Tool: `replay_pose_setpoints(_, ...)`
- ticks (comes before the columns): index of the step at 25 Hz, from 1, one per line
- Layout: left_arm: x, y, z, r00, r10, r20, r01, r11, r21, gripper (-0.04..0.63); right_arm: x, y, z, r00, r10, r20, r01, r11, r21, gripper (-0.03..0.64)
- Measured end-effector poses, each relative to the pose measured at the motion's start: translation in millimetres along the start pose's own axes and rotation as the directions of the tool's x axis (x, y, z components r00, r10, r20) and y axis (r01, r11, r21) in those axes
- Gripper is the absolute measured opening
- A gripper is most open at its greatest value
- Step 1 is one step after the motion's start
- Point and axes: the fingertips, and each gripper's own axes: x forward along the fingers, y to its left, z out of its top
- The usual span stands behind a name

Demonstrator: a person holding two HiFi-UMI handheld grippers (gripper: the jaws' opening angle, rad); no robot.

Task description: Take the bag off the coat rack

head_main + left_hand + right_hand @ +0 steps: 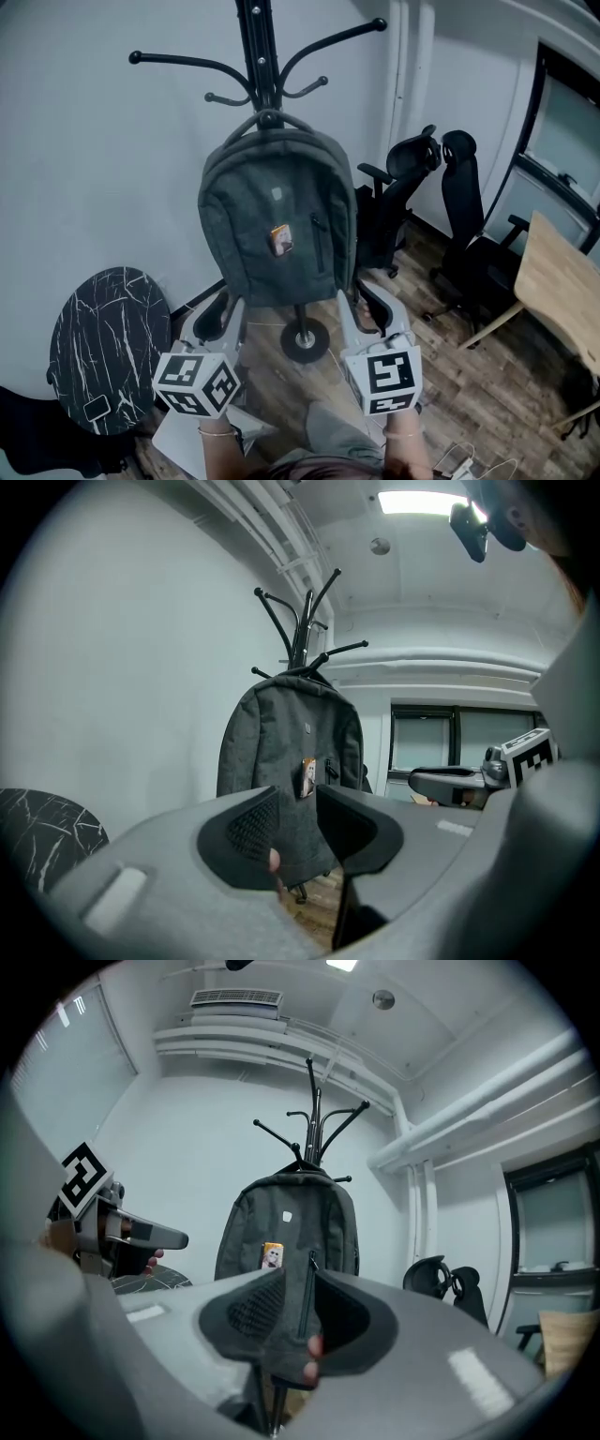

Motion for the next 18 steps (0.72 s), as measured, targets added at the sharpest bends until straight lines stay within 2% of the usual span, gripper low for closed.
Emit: replay_pose_setpoints(18,63.8,62.4,1.4,0.992,0.122,-0.020,-0.122,0.992,-0.022,0.178,77.3,-46.2,-19.8,0.999,-0.017,-0.036,0.017,1.000,-0.008,0.152)
